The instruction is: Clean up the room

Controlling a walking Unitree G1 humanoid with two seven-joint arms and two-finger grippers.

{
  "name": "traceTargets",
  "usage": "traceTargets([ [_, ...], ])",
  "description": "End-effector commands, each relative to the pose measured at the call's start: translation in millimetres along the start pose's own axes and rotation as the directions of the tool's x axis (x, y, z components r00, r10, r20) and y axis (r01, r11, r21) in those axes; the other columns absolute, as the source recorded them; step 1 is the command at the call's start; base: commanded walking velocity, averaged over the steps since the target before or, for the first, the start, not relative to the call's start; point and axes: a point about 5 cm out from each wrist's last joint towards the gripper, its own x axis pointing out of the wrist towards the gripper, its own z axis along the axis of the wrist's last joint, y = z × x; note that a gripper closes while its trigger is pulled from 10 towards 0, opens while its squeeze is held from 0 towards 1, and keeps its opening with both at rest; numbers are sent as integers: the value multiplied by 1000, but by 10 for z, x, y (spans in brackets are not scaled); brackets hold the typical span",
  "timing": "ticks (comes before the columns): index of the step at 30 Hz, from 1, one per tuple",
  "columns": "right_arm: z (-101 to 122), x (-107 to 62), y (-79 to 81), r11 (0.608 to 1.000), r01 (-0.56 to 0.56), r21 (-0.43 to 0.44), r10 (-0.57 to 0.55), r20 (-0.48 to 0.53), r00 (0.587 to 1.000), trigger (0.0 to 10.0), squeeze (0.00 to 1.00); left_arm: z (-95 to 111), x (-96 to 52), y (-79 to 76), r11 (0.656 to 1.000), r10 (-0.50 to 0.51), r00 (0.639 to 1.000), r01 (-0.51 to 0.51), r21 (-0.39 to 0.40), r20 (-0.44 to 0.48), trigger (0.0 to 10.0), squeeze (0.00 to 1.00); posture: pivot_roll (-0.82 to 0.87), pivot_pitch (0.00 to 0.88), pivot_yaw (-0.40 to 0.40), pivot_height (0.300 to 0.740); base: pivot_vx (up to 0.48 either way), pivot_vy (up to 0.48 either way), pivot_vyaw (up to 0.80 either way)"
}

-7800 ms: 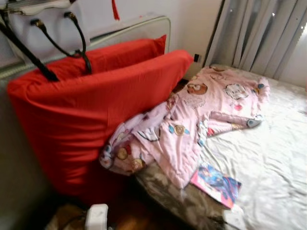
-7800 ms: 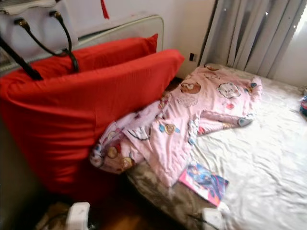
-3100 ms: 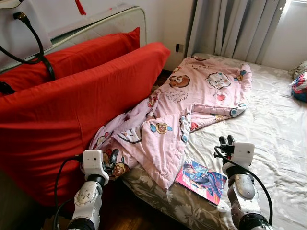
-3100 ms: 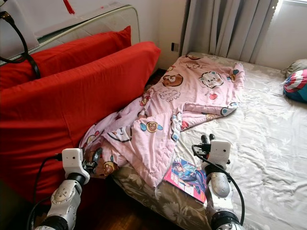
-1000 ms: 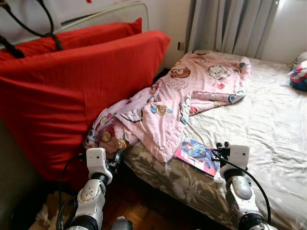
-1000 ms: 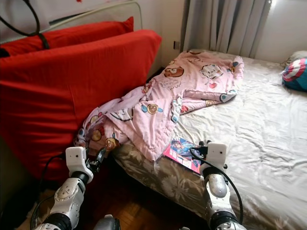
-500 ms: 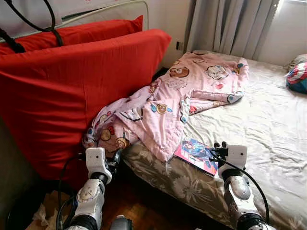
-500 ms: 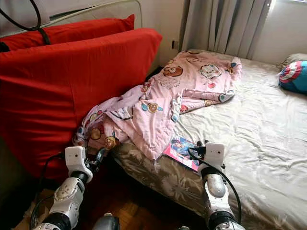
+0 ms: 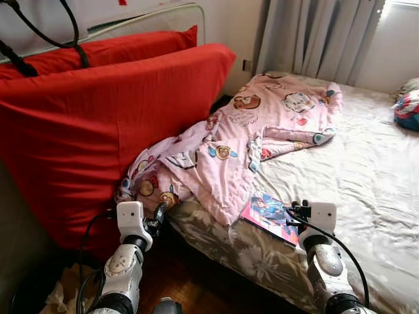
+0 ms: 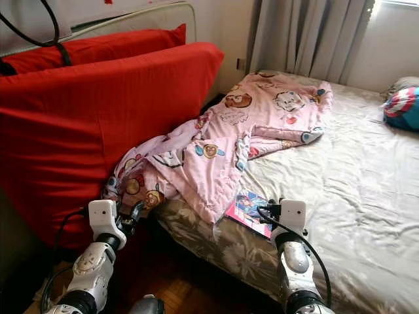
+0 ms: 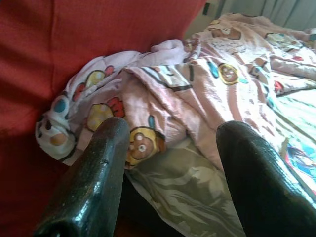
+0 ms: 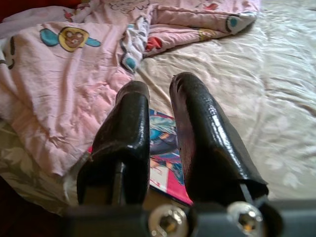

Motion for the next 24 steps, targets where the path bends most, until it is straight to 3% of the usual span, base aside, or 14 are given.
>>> traceTargets([
  [1, 1, 15, -2, 1000, 2, 11, -1, -13, 1000, 10000, 0, 4, 12, 6, 1000, -3, 1000, 3, -4, -9, 10000, 0, -29, 0, 4, 656, 289, 0, 0],
  [24, 0, 16, 32, 1000, -3, 19, 3, -9, 1000, 10000, 0, -65, -37, -19, 1000, -16, 1000, 16, -8, -26, 10000, 0, -34, 0, 9, 656, 315, 0, 0],
])
